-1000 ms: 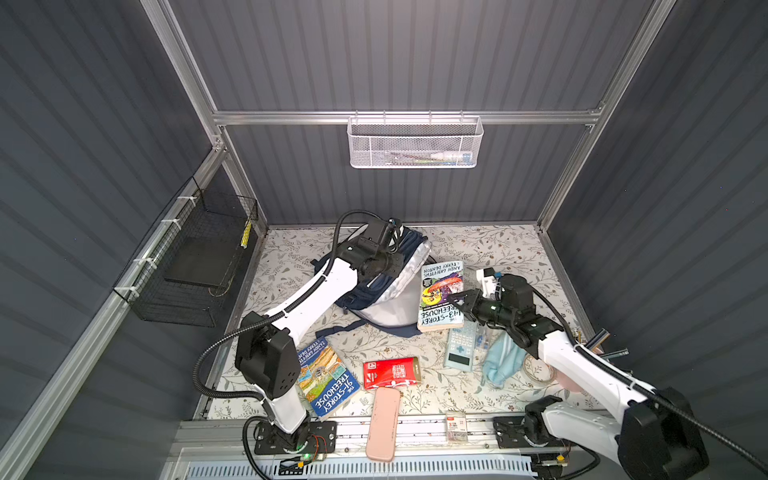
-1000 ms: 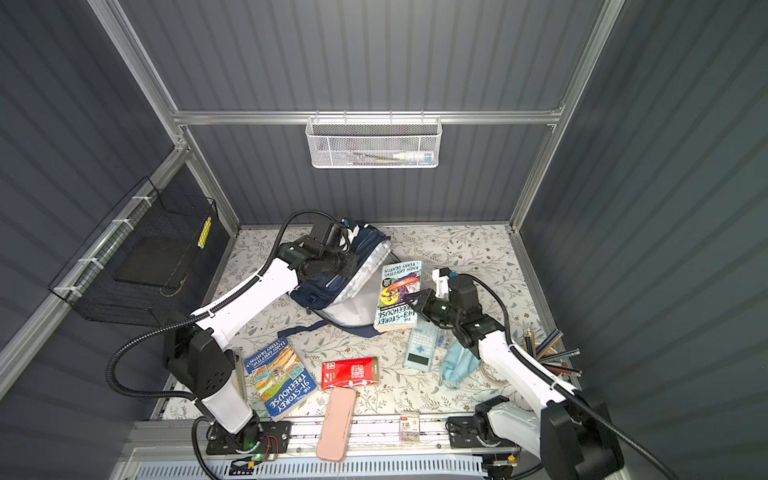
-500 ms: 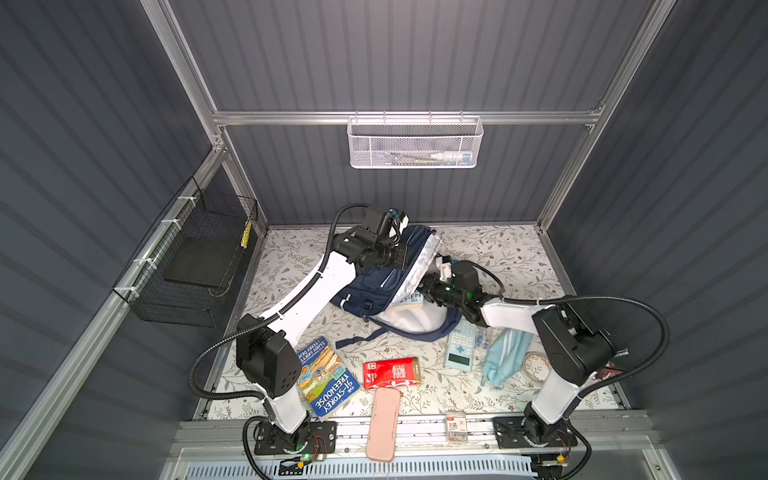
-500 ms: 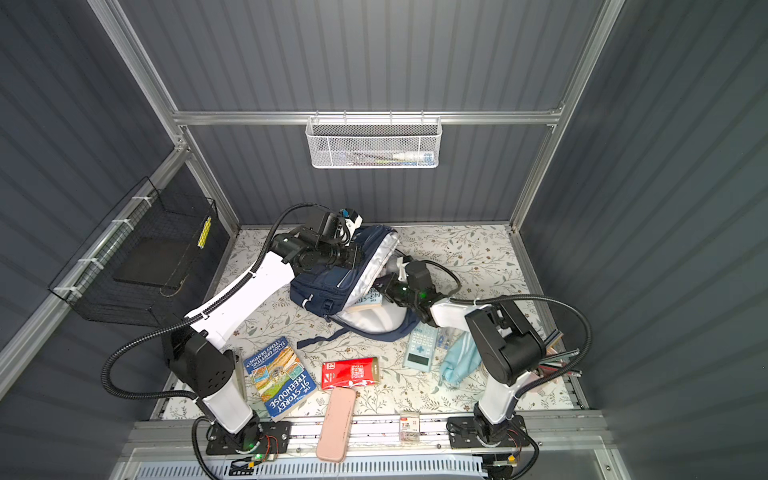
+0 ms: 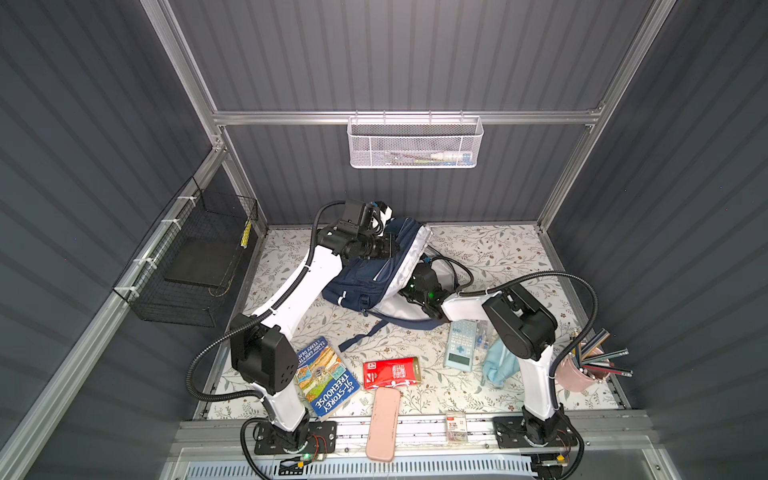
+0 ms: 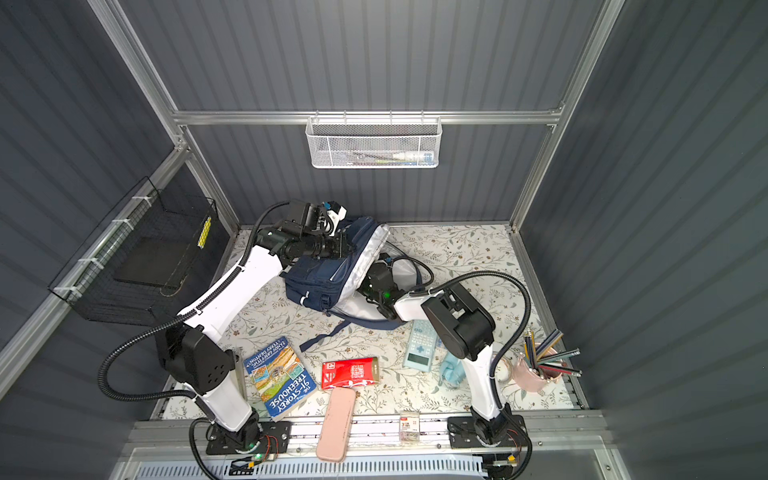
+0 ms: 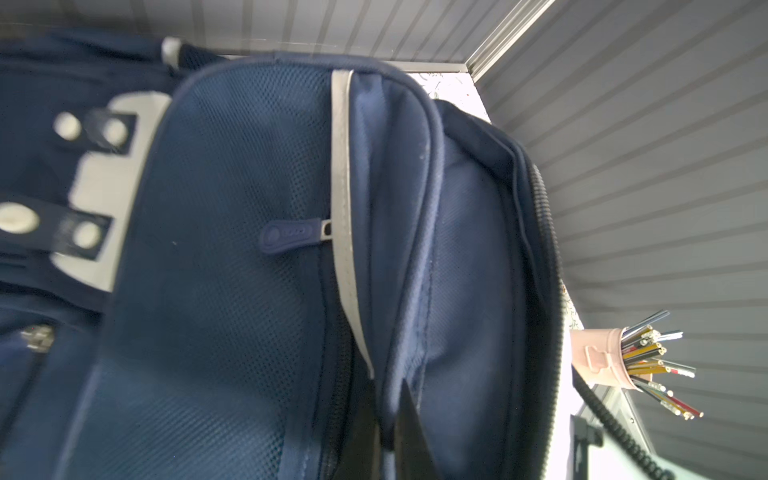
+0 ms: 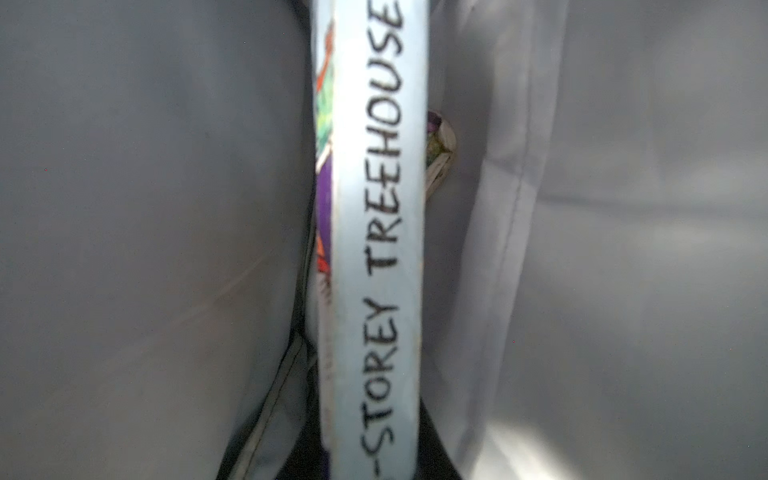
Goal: Pack the student bag
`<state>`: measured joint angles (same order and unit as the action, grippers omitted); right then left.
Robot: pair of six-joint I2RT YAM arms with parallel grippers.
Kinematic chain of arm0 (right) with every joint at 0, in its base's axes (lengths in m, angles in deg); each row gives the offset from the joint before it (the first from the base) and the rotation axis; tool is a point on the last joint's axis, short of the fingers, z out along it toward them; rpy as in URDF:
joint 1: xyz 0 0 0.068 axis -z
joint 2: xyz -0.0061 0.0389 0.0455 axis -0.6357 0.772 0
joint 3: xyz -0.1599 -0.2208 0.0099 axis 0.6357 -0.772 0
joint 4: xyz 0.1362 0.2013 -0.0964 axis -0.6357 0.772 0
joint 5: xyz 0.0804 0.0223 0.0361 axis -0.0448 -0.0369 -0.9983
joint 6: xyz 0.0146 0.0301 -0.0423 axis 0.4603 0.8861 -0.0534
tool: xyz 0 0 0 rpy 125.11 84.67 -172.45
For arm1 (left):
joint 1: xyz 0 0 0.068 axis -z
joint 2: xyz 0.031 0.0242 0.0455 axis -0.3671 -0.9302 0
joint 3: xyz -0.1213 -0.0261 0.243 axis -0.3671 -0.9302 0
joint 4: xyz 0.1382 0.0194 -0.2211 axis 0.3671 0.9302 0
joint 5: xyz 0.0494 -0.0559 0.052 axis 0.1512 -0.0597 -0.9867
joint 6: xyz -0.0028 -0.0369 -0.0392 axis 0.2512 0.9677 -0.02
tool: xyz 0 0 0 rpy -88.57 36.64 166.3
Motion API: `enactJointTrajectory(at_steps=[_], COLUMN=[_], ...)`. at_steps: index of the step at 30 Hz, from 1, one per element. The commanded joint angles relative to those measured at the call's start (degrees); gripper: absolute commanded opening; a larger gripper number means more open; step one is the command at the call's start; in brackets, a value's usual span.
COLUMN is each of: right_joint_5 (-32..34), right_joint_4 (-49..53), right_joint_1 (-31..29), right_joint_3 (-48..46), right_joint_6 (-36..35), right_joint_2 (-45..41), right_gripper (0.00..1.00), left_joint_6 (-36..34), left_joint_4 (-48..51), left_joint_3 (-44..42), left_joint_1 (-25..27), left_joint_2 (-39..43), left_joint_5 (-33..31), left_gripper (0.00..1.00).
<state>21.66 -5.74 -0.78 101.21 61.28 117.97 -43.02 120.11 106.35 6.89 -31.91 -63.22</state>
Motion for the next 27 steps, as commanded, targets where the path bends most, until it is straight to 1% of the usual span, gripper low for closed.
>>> enactJointTrajectory(at_steps=[1, 2, 3, 4, 5, 7, 9, 11, 12, 13, 15, 17, 19, 22, 23, 24, 25, 26, 27], right_joint_5=[4.34, 3.29, 1.68, 0.47, 0.01, 1.09, 1.51, 1.55, 3.11, 4.34, 5.73, 4.54, 5.18, 6.45, 6.92, 7.28, 6.70, 5.15, 3.07], right_joint_4=[-2.06, -2.48, -2.50, -1.92, -0.13, 3.31, 6.12, 14.48, 19.63, 22.51, 25.78, 31.99, 37.23, 39.01, 40.23, 41.15, 41.22, 40.27, 38.75], right_joint_1=[0.17, 0.46, 0.84, 1.32, 1.50, 2.03, 2.68, 3.31, 3.31, 3.32, 3.45, 4.53, 5.12, 4.75, 4.61, 4.00, 3.52, 3.23, 2.77], right_joint_3=[1.11, 0.63, -0.35, -1.79, -3.20, -8.35, -13.74, -18.24, -20.50, -23.42, -27.53, -27.10, -27.59, -31.09, -31.70, -32.10, -32.52, -33.01, -33.39], right_joint_6=[0.56, 0.77, 0.77, 0.72, 0.43, -0.80, -1.89, -3.14, -4.42, -5.18, -7.39, -10.90, -12.48, -14.29, -15.05, -16.71, -18.45, -19.99, -22.26], right_joint_2=[1.33, 1.36, 0.86, -0.38, -1.99, -7.33, -12.92, -19.58, -23.70, -28.05, -35.26, -39.52, -43.97, -52.83, -55.26, -58.78, -61.20, -62.79, -64.25], right_gripper=[0.13, 0.18, 0.30, 0.44, 0.52, 0.61, 0.65, 0.67, 0.68, 0.69, 0.73, 0.73, 0.73, 0.72, 0.72, 0.73, 0.73, 0.74, 0.76], left_joint_6=[1.73, 1.86, 1.86, 1.69, 1.46, 0.98, 1.12, 1.71, 1.91, 2.09, 3.39, 5.23, 5.41, 4.06, 3.98, 4.15, 4.61, 5.18, 5.66], left_joint_4=[-6.19, -6.71, -7.22, -7.28, -7.29, -7.28, -8.36, -10.38, -10.68, -11.40, -14.16, -18.51, -18.60, -16.77, -16.74, -16.75, -17.40, -18.10, -18.52], left_joint_3=[-1.45, -2.23, -3.14, -3.71, -4.13, -5.40, -7.63, -10.04, -10.82, -12.15, -15.71, -20.68, -21.04, -20.59, -20.81, -21.01, -21.29, -21.43, -21.35], left_joint_1=[1.10, 1.11, 1.02, 1.02, 1.01, 1.02, 1.02, 1.01, 1.14, 1.44, 1.55, 1.54, 1.50, 1.55, 1.59, 1.63, 1.63, 1.58, 1.63], left_joint_2=[4.05, 4.14, 4.23, 4.08, 3.91, 3.59, 3.75, 3.72, 3.41, 3.12, 3.07, 3.13, 2.45, 1.61, 1.28, 0.95, 0.84, 1.05, 1.56], left_joint_5=[7.19, 6.79, 6.27, 6.19, 5.84, 3.50, 1.87, 1.77, 1.92, 1.82, 1.91, 2.25, 2.58, 1.50, 1.59, 2.17, 2.88, 3.28, 3.35], left_gripper=[0.00, 0.00, 0.00, 0.00, 0.00, 0.00, 0.00, 0.00, 0.00, 0.00, 0.00, 0.00, 0.00, 0.00, 0.06, 0.17, 0.38, 0.51, 0.60])
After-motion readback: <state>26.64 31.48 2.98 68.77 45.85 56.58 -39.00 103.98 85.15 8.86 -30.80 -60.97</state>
